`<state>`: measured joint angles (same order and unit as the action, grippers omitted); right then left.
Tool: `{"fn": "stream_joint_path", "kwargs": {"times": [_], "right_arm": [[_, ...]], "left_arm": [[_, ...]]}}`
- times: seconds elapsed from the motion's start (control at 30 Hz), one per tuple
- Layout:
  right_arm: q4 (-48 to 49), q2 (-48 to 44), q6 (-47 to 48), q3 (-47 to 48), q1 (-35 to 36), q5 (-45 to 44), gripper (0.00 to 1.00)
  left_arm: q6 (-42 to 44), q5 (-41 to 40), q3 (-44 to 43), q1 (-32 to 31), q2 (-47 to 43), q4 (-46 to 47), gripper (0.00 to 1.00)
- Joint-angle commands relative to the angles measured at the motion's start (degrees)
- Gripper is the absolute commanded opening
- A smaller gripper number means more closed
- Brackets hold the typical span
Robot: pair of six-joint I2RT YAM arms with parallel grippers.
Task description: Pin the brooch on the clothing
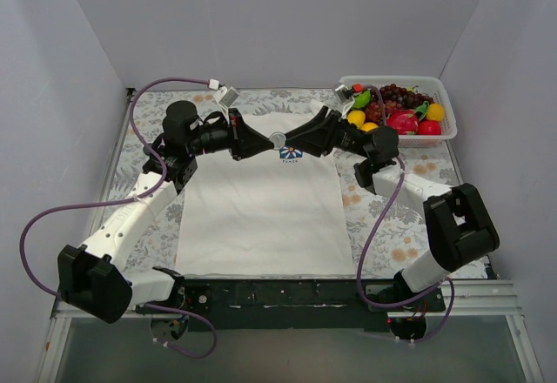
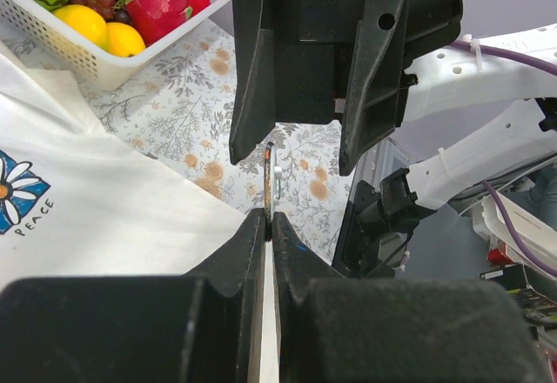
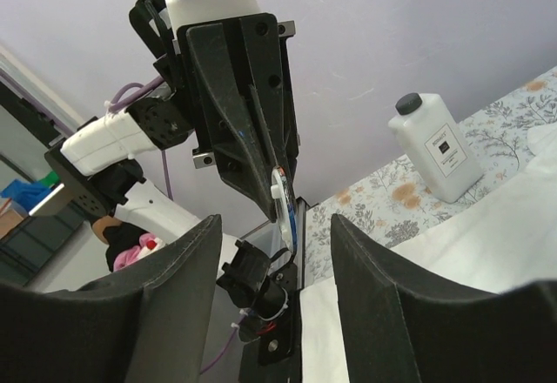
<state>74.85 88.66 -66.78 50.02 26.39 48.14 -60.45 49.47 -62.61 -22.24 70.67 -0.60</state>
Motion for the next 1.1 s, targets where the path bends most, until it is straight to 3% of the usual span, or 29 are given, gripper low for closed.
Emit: {"fn": "stream_joint_path", "kwargs": {"times": [0.0, 0.07, 0.2, 0.4, 0.77, 1.07], "right_arm": [[21.74, 0.98, -0.98, 3.24, 0.68, 1.43, 0.57], [21.57, 1.42, -1.16, 3.59, 0.77, 1.87, 0.55], [21.31, 1.95, -1.51, 3.95, 1.03, 1.96, 0.38], [20.25, 2.22, -1.25, 4.3, 1.03, 2.31, 0.28], [16.65, 2.39, 0.69, 5.53, 1.82, 3.1, 0.33], [13.4, 2.74, 2.1, 6.49, 2.35, 3.89, 0.04]], "left_arm": [[-0.37, 1.15, -0.32, 0.0, -0.19, 2.01, 0.0], [-0.37, 1.07, -0.41, 0.0, 0.08, 2.01, 0.0], [-0.29, 0.98, -0.5, 0.0, 0.17, 2.01, 0.0], [-0.02, 0.89, -0.06, 0.0, -0.19, 2.1, 0.0], [0.15, 1.42, -0.58, 0.0, 0.6, 1.83, 0.0], [0.42, 1.24, -0.93, 0.0, 0.78, 1.39, 0.0]]}}
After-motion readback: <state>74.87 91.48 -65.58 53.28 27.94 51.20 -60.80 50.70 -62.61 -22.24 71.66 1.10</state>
